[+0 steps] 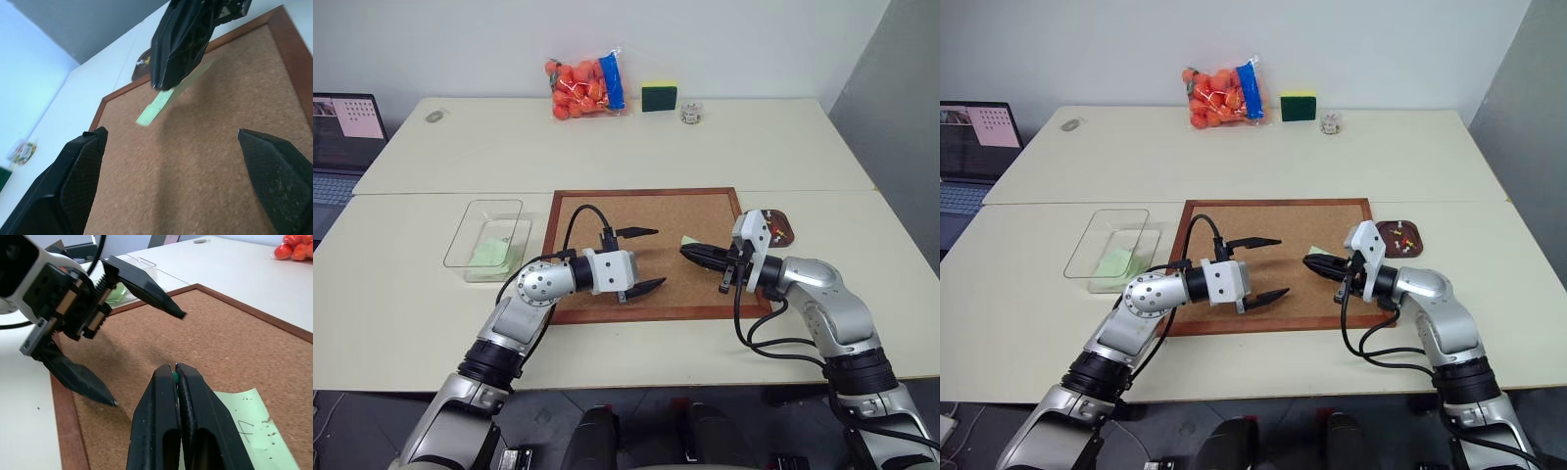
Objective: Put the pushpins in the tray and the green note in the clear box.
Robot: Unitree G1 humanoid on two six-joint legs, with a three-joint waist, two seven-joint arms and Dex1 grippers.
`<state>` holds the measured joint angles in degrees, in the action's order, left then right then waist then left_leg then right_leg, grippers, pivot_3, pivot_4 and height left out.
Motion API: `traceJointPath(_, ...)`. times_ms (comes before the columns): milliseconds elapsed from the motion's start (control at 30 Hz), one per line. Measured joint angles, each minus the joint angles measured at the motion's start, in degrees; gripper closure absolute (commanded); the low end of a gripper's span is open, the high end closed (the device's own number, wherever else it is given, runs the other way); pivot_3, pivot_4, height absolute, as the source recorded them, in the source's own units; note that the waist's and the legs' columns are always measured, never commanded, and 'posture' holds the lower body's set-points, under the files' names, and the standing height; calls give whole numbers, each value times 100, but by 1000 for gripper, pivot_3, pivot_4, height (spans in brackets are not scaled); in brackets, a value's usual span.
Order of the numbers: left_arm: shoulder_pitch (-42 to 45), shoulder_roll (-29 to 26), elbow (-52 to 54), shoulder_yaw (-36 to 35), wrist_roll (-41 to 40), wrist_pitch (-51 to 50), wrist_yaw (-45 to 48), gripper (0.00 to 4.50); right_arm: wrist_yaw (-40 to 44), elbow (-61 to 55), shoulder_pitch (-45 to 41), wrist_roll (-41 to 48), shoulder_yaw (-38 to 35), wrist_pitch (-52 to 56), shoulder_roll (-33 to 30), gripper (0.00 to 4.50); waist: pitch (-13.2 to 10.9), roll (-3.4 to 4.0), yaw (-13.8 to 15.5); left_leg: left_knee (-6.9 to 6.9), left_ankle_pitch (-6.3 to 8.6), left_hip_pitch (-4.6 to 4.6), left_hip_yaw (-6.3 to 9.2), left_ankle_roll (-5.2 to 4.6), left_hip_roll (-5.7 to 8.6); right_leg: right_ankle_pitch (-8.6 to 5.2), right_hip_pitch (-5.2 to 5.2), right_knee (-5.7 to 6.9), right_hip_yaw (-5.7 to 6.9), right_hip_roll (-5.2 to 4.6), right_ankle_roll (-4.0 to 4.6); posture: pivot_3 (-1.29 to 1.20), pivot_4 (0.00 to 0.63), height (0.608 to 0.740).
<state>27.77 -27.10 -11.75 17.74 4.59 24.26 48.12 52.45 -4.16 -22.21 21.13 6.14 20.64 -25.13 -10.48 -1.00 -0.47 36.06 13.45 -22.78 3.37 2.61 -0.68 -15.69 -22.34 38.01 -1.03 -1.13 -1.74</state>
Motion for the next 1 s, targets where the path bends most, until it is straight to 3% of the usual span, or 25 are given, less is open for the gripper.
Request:
traceJointPath(367, 250, 212, -359, 216, 149, 490, 120, 11, -1, -339, 48, 109, 150, 306, 105, 4500, 0, 0, -4, 5, 0, 2, 5, -1, -1, 0, 1, 8, 4, 3, 0, 0, 150, 740)
traceJointPath(800, 256, 220, -449, 210, 154, 387, 230, 2464, -14, -357, 46, 223, 148, 382, 121, 4500, 0, 0, -3, 6, -1, 2, 8, -1, 0, 0, 1, 11, 5, 4, 1, 0, 150, 740)
traceJointPath(1000, 256, 224, -448, 210, 209, 372, 211, 3807, -21, -329, 28, 220, 144, 381, 120, 4500, 0, 0, -3, 8, -1, 2, 7, -1, -1, 1, 1, 11, 5, 4, 1, 0, 150, 740)
